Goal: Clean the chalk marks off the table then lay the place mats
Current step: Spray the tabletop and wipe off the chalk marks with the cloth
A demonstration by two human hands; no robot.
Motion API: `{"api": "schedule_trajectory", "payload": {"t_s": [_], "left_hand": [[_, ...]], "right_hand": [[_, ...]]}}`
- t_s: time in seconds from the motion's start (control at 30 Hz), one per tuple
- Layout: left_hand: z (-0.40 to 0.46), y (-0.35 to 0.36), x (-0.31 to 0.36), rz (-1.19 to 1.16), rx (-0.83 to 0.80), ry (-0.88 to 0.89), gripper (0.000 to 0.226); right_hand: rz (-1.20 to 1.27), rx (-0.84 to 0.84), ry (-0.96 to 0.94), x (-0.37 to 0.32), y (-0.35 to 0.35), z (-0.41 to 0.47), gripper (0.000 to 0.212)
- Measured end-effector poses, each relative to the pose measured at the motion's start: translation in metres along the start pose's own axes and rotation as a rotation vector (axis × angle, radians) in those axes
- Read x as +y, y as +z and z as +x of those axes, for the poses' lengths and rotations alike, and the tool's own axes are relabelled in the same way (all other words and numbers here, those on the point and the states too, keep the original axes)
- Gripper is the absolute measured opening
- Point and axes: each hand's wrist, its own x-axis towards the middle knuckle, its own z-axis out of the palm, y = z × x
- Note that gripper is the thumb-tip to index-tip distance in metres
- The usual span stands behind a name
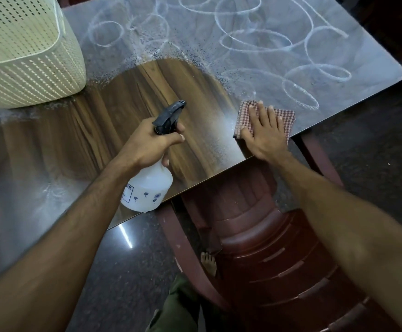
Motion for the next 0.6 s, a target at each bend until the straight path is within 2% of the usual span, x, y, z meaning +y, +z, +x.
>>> {"api": "schedule_trajectory", "payload": {"t_s": [0.1, 0.2, 0.37, 0.6], "left_hand": [[0.003, 0.003, 0.001, 0.007, -0.017, 0.007, 0.016], [0.006, 0.011, 0.007, 0.016, -0.027, 0.007, 0.015], [0.005, 0.026, 0.020, -0.004, -0.005, -0.014, 0.014], [-0.014, 0.060, 0.028, -0.007, 0.114, -0.032, 0.014]], "right_hand": [[-0.006, 0.015, 0.042, -0.026, 0.004, -0.005, 0.075], [-0.014, -0.025, -0.092, -0.045, 0.014, -0.028, 0.074], [-0.004, -0.048, -0.190, -0.025, 0.005, -0.027, 0.067], [0.007, -0.008, -0.250, -0.002, 0.010, -0.019, 0.068]]}}
